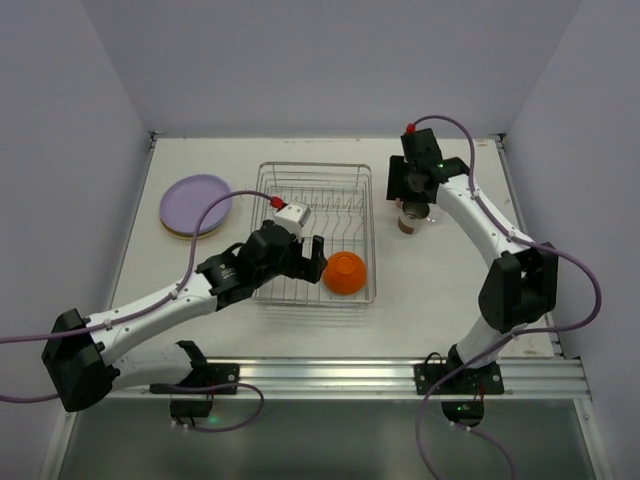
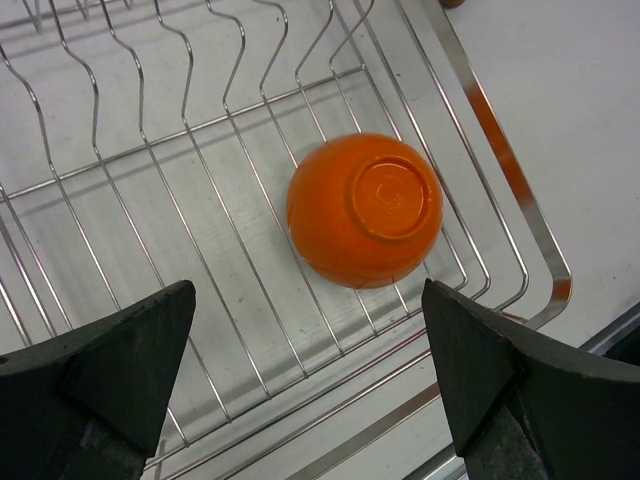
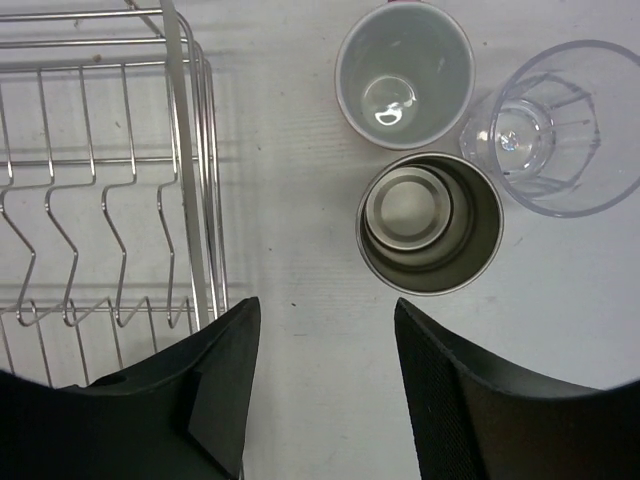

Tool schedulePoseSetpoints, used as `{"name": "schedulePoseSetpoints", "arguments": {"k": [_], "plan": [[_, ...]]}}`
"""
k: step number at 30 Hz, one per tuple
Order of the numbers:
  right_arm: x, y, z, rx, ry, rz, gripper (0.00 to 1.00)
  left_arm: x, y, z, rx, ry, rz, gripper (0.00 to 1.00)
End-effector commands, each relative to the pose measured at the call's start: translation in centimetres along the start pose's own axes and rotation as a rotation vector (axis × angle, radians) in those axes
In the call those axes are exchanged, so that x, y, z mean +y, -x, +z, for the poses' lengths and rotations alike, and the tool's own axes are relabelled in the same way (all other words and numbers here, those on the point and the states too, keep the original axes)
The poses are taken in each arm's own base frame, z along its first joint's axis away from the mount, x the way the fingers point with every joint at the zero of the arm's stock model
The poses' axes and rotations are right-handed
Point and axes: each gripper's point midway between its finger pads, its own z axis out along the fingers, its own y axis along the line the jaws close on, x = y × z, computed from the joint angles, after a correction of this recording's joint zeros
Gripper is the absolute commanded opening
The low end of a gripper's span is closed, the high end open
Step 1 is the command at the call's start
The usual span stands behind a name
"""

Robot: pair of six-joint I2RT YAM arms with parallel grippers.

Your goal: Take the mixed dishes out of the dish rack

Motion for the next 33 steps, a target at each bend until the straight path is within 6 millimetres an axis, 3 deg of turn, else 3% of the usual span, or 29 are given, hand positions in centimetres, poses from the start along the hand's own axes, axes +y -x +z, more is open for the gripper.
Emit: {"name": "schedulePoseSetpoints", "arguments": {"k": [1,7,16,19,20,23,24,25,27,29,31,32,33], "plan": [[0.6,1.9,-2.0,-0.083,0.049,0.022,0.59,-0.9,0.6,0.6,0.015,-0.028,-0.041,1.00],[1.2,1.8,-3.3,-0.093,0.104,0.014,0.59,-2.0,-1.6,2.5,0.100,-0.107,-0.071,1.00],[2.9,1.7,-5.6,-0.098,0.228,0.004,0.44,-2.3,-3.5,4.6,0.157,-0.174,-0.122,1.00],[4.3,1.5,-6.7,-0.097,0.319,0.000,0.32,-1.7,-4.2,5.2,0.176,-0.157,-0.129,1.00],[4.9,1.4,-7.3,-0.094,0.358,0.000,0.21,-1.5,-4.2,5.3,0.174,-0.150,-0.134,1.00],[6.2,1.5,-8.3,-0.094,0.413,0.008,0.06,-0.4,-4.1,5.5,0.149,-0.133,-0.166,1.00],[7.1,1.3,-8.7,-0.086,0.438,-0.002,0.01,-0.2,-3.8,5.3,0.141,-0.150,-0.183,1.00],[7.6,0.9,-8.9,-0.070,0.446,-0.005,0.00,0.8,-4.1,5.3,0.141,-0.138,-0.211,1.00],[9.7,0.3,-9.4,-0.047,0.472,-0.042,0.00,0.7,-2.7,5.0,0.085,-0.189,-0.244,1.00],[10.6,-0.8,-9.6,-0.013,0.454,-0.060,0.00,1.6,-2.8,5.0,0.077,-0.179,-0.257,1.00],[12.0,-2.3,-10.0,-0.006,0.462,-0.072,0.00,1.9,-3.0,5.0,0.076,-0.179,-0.260,1.00],[11.9,-4.3,-9.2,0.029,0.453,-0.074,0.00,1.6,-2.8,4.9,0.068,-0.201,-0.264,1.00],[12.1,-5.1,-9.9,0.020,0.475,-0.073,0.00,1.6,-3.3,4.9,0.076,-0.210,-0.271,1.00]]}}
